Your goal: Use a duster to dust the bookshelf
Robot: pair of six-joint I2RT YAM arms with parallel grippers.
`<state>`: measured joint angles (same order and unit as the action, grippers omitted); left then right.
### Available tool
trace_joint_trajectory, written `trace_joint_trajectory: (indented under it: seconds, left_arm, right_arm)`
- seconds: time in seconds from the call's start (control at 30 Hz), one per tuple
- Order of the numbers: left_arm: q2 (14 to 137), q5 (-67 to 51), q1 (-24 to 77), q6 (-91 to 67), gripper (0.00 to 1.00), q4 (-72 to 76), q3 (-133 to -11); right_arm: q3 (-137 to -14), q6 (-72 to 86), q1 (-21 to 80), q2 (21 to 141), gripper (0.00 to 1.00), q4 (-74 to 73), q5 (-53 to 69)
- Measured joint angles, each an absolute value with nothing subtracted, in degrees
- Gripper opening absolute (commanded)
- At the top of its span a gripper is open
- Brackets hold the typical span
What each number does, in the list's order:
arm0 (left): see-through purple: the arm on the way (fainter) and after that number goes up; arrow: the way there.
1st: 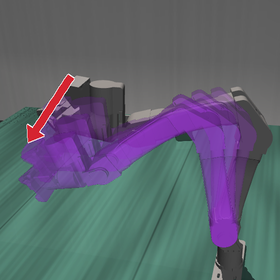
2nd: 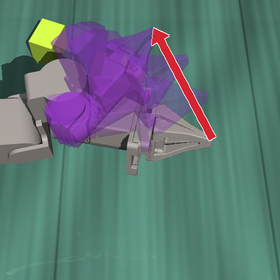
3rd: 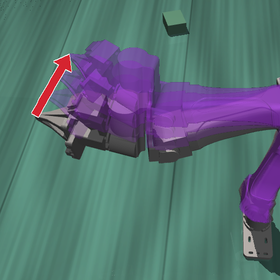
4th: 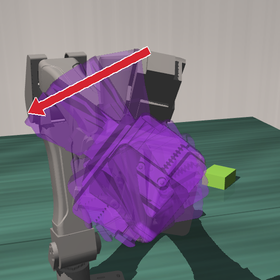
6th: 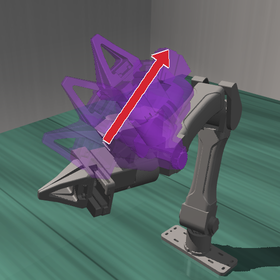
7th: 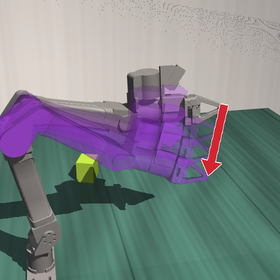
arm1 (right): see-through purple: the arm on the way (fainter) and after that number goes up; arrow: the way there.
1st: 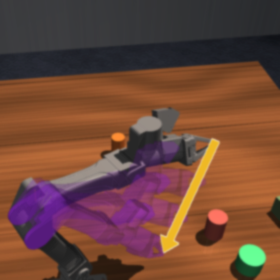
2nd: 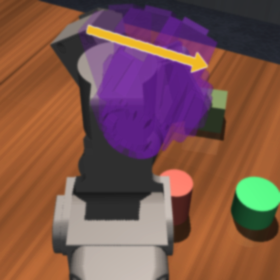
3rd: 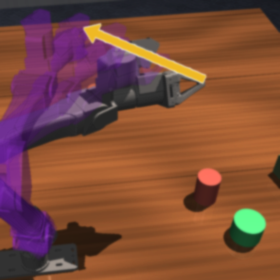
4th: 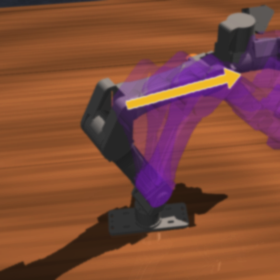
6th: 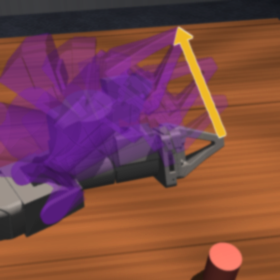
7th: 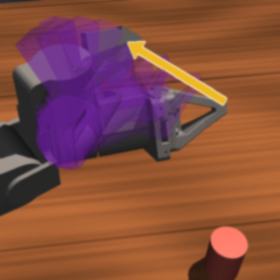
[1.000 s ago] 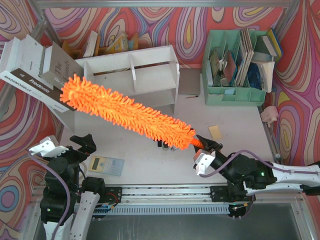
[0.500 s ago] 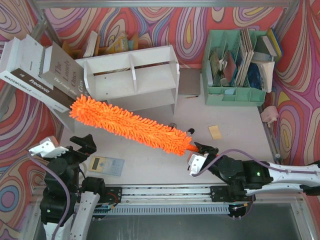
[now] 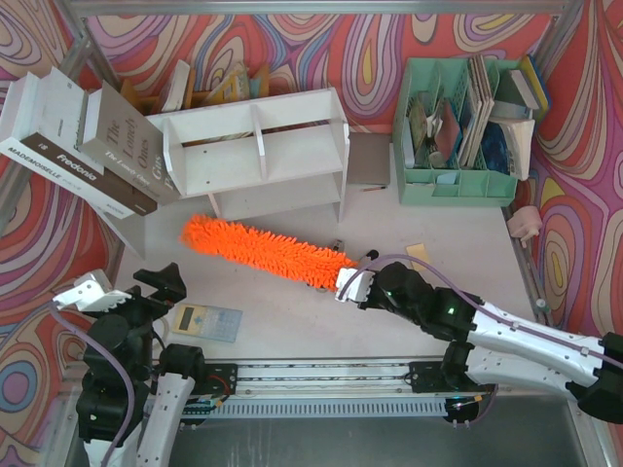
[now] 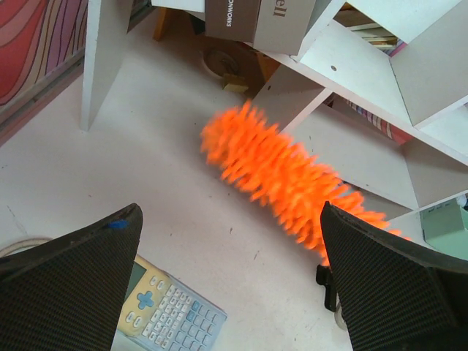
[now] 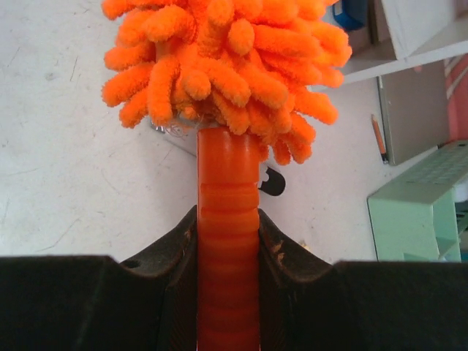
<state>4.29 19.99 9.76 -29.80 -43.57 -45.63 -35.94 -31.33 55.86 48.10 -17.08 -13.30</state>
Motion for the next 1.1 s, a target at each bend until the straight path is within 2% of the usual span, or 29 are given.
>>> trace_joint_trajectory:
  seconds: [0.47, 0.63, 0.8, 1.1]
  left_arm:
    - [3.57, 19.99, 9.76, -29.80, 0.98, -43.59, -45.63]
    - [3.38, 20.01, 9.76, -29.80, 0.99, -43.57, -45.63]
    - [2.79, 20.03, 9.76, -29.80, 0.98, -43.59, -45.60]
    - [2.35, 20.23, 9.78, -29.80, 0.99, -43.57, -45.54]
  right_arm:
    - [-42.52, -42.85, 49.19, 51.62, 0.00, -16.47, -9.26]
    - [-44.45, -48.34, 43.68, 51.75, 0.00, -15.55, -5.50]
    - [-45.06, -52.23, 37.17, 56.01, 0.00, -14.46, 0.43]
    - [-42.17, -55.99, 35.16, 62.00, 0.00, -10.76, 4.23]
